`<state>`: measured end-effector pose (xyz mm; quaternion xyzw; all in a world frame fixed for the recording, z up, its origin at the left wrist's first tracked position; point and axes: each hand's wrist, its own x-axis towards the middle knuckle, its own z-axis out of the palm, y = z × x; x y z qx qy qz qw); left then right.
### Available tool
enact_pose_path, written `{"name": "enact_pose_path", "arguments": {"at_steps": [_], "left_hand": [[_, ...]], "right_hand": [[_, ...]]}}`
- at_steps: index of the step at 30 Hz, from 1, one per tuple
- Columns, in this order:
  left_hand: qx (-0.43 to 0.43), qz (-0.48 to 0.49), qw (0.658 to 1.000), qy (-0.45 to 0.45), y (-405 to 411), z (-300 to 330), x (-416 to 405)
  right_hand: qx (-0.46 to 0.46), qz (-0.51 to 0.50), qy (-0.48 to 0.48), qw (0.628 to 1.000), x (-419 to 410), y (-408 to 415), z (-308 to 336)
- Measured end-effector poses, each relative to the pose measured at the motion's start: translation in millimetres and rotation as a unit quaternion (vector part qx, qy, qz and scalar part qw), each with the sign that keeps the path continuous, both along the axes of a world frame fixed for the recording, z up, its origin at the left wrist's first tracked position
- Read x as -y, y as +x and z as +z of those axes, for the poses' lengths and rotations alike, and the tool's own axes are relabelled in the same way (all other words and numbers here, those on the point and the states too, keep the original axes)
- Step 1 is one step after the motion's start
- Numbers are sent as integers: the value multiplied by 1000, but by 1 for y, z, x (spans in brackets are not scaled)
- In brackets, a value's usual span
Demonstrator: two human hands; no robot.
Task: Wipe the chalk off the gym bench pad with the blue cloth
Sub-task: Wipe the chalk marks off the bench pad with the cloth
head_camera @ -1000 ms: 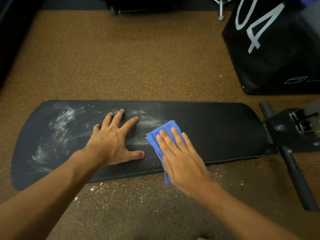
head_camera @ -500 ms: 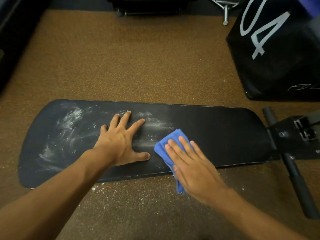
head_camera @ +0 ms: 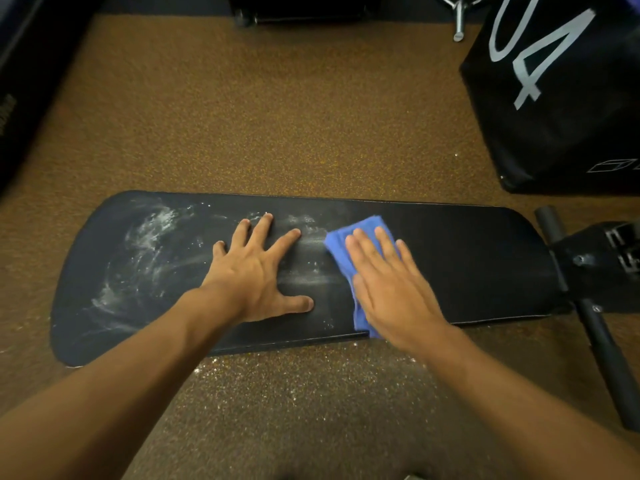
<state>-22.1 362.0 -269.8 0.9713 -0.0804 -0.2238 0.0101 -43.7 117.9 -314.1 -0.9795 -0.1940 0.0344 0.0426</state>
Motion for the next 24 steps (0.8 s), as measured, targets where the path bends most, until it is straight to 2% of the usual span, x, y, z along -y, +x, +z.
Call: {"name": "enact_pose_path", "arguments": {"at_steps": [2,3,5,9,10,14,15,17,20,22,24], "left_hand": [[0,-1,1000,2,1,0,0],[1,-1,1000,2,1,-1,0],[3,1,1000,1,1,0,0],[7,-1,1000,-4,-1,1,1],[11,0,1000,-12,-2,2,0],[41,0,999,-29,-11,3,-12],[39,1,999,-25,-13,2,-17],[18,5,1000,-11,-15,1,-26],[-4,7,1000,-6,-15,2,-30],[-3,6,1000,-5,-13,3,-27],[-6,7,1000,-1,-13,4,-27]], "right_hand": [[-5,-75,19,997,-26,9,1],[0,-78,22,997,-35,4,0],[-2,-11,16,1000,-38,-19,0],[-16,135,-21,991,11,-42,5],[-6,133,-28,991,18,-35,5],[-18,-20,11,1000,-28,-8,8],[-17,-13,19,1000,-43,-15,6],[-18,72,4,997,-53,-37,3],[-37,164,-5,986,-20,-54,7],[-24,174,-13,984,-4,-44,5],[-11,121,-12,992,-15,-23,3]]}}
